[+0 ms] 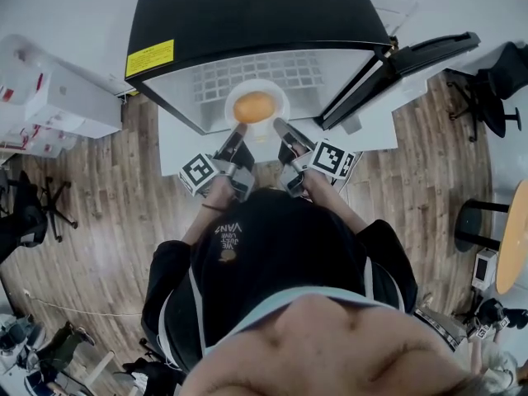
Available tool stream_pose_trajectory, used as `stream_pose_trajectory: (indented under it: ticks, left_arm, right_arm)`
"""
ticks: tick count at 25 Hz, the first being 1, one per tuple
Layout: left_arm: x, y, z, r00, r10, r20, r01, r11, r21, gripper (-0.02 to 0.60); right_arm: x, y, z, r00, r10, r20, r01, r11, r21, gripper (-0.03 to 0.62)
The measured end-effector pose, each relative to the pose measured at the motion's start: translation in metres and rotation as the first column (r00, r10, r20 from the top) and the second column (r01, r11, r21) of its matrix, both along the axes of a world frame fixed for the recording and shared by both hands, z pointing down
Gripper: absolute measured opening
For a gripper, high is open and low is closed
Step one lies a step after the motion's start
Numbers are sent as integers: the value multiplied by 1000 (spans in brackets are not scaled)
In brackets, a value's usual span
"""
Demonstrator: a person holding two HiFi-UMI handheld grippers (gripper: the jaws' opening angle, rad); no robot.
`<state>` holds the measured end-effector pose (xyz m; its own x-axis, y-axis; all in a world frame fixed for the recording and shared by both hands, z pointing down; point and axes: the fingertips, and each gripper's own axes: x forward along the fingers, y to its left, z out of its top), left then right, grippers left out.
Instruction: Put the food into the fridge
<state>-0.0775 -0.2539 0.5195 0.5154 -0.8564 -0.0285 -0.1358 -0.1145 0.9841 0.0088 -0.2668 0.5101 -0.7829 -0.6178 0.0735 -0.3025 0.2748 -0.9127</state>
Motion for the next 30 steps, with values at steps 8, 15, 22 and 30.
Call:
stream_pose_trajectory:
  ticks: [8,15,22,30]
  left_arm:
    - [-10,-16,-2,1000,27,4,-27,999,-16,23]
    - [-15,-29,0,999,44,16,-44,998,-37,23]
    - [-18,-40,-2,998,55,-10,-56,998,-38,24]
    - [-22,-48,0,999,40,-36,-42,997,-64,23]
  right_arm:
    - [-8,-14,-5,1000,29,0,-29,1000,-3,18]
    - [-10,-27,-7,999,47,-2,-47,999,-4,18]
    - [-14,-37,-8,998,58,-1,-58,998,-4,18]
    - [-16,-44,-8,997,76,9,-76,997,-15,18]
